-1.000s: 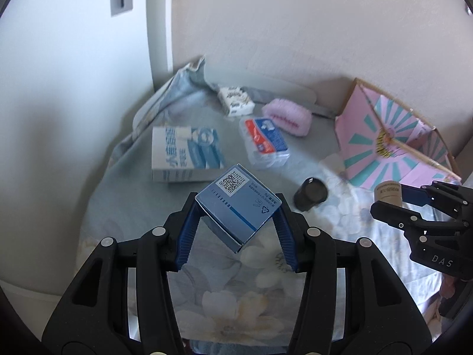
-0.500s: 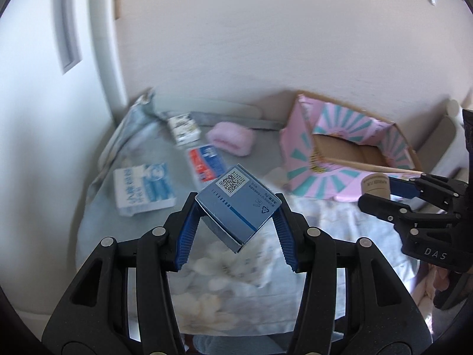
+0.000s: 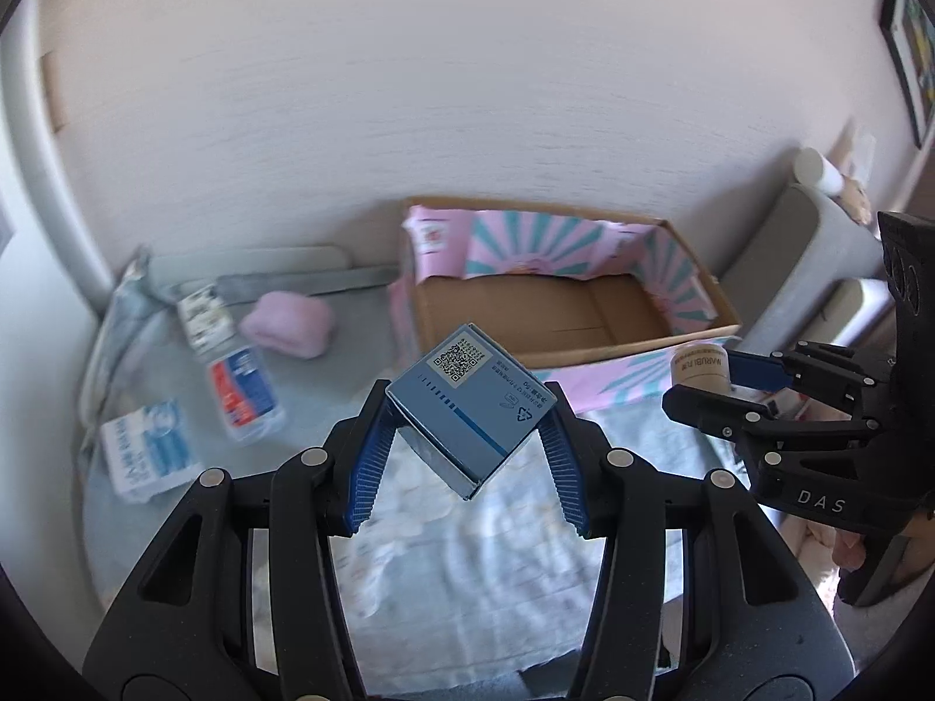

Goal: Organize objects
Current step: 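Carry the blue box and cream jar into the cardboard box and open both tools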

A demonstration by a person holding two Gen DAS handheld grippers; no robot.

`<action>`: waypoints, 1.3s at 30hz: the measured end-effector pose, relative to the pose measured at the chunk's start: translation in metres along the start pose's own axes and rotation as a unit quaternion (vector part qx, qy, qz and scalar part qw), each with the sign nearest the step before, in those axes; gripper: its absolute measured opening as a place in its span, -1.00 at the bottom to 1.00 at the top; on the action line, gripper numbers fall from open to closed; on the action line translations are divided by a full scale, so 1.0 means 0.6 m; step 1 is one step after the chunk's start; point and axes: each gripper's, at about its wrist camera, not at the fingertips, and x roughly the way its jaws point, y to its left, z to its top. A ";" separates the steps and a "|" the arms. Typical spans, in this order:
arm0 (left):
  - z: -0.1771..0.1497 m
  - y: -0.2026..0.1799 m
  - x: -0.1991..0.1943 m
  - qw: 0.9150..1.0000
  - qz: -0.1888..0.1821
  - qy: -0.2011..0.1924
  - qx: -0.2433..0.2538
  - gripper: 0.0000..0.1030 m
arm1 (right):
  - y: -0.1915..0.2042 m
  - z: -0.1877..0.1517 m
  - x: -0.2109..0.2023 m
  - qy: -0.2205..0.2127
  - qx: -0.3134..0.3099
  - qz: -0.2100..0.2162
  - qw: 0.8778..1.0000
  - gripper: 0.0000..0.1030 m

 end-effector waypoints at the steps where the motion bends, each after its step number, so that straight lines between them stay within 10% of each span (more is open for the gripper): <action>1: 0.007 -0.006 0.004 1.000 -0.006 0.002 0.002 -0.11 | -0.009 0.003 -0.004 0.000 0.004 -0.007 1.000 -0.24; 22: 0.183 -0.041 0.162 0.993 -0.065 0.092 0.026 -0.11 | -0.157 0.123 0.010 0.024 0.104 -0.062 0.992 -0.24; 39: 0.172 -0.037 0.326 0.976 -0.035 0.208 0.057 -0.11 | -0.218 0.140 0.181 0.131 0.143 -0.067 0.979 -0.24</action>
